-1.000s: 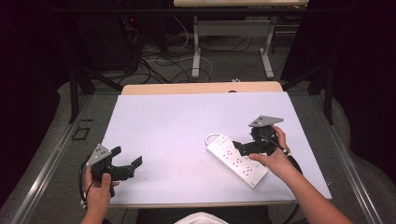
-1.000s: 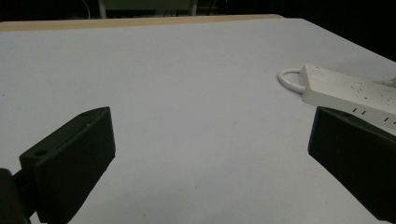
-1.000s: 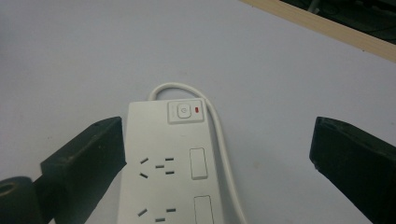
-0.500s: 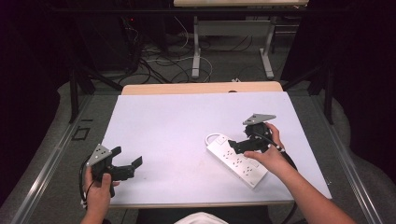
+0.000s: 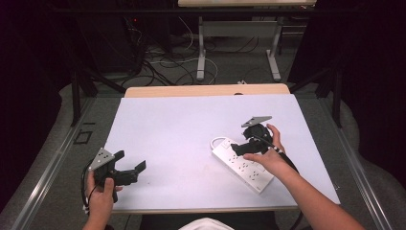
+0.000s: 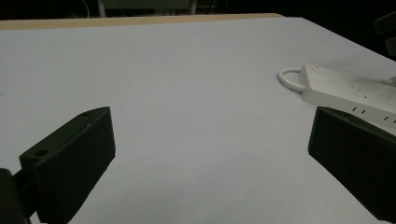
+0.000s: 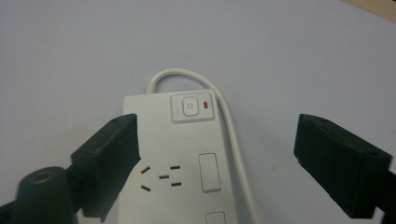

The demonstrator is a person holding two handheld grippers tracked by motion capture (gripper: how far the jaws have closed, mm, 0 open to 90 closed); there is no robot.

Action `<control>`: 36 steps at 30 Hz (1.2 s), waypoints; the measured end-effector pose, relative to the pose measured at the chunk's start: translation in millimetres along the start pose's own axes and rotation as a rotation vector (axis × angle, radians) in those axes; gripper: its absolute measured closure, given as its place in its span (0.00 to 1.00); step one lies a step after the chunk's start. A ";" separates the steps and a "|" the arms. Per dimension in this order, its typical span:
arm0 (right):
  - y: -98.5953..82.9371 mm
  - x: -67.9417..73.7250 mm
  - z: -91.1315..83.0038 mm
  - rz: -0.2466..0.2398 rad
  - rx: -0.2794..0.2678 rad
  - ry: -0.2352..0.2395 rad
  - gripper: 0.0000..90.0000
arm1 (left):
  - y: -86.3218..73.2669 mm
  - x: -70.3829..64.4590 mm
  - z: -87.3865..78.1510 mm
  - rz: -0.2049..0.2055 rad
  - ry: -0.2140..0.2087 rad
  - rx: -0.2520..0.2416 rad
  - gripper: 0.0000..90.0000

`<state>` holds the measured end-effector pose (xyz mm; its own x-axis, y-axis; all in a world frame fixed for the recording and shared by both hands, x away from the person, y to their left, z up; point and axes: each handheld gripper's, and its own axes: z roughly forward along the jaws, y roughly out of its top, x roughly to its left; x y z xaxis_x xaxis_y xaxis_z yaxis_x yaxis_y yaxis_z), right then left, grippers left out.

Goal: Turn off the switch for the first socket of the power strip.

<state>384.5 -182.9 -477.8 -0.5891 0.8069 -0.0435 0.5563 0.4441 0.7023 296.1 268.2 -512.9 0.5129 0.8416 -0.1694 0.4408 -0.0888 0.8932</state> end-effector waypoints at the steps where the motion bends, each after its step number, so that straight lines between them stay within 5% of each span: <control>1: 0.0 0.3 2.2 0.003 0.008 -0.007 0.17 | 0.0 -0.1 0.2 -0.002 0.001 -0.002 0.01; 20: -0.1 0.9 13.8 0.030 0.076 -0.071 0.63 | 0.0 0.1 -0.3 -0.001 0.000 -0.003 0.01; 30: -1.8 3.4 20.0 0.012 0.106 -0.058 0.75 | 0.0 0.1 -0.3 -0.001 0.000 -0.003 0.01; 36: -1.9 4.5 23.6 -0.004 0.121 -0.048 0.91 | 0.0 0.3 -0.3 -0.001 0.000 -0.001 0.01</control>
<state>394.7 -170.9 -496.0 -0.5644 0.8214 -0.0821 0.6221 0.4886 0.6117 296.0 268.6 -512.8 0.5126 0.8416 -0.1701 0.4402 -0.0876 0.8936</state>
